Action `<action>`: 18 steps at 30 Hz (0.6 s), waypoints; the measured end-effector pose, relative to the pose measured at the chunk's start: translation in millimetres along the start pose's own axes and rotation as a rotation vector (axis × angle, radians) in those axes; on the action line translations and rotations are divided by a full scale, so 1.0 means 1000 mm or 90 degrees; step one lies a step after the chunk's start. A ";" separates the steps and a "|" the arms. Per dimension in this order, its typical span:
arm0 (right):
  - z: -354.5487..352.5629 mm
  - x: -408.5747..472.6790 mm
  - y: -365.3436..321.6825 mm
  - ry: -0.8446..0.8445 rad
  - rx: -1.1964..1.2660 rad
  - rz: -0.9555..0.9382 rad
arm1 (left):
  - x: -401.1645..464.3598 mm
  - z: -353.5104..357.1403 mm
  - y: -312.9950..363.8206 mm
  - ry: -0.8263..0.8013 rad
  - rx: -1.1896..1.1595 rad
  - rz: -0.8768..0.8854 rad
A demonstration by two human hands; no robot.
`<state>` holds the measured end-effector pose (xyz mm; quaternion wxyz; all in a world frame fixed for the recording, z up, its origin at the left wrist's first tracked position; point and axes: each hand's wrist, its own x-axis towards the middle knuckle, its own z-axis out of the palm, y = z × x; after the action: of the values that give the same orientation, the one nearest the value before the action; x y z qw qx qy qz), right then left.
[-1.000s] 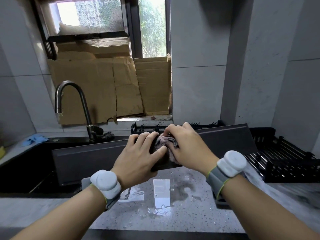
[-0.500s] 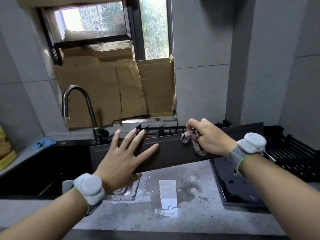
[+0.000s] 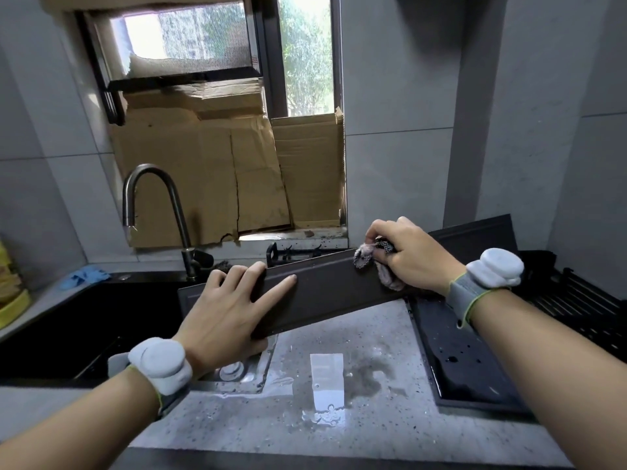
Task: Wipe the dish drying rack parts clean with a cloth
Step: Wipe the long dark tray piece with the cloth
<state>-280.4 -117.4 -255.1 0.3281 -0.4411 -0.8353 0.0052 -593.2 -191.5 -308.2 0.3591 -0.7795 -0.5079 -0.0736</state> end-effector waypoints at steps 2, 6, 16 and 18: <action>0.002 -0.001 0.000 0.093 0.002 -0.017 | 0.001 -0.001 0.003 0.012 -0.021 -0.014; 0.007 0.001 -0.008 0.192 -0.025 0.031 | 0.004 -0.005 0.010 0.047 -0.061 -0.036; 0.030 0.001 -0.055 0.132 -0.045 -0.086 | 0.019 -0.012 0.030 0.092 -0.028 -0.022; 0.023 0.003 -0.043 0.130 -0.054 -0.057 | 0.017 -0.013 0.023 0.098 -0.013 -0.012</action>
<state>-325.2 -135.1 -258.6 0.3926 -0.4152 -0.8158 -0.0895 -562.4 -192.4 -302.3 0.3883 -0.7701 -0.4858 -0.1418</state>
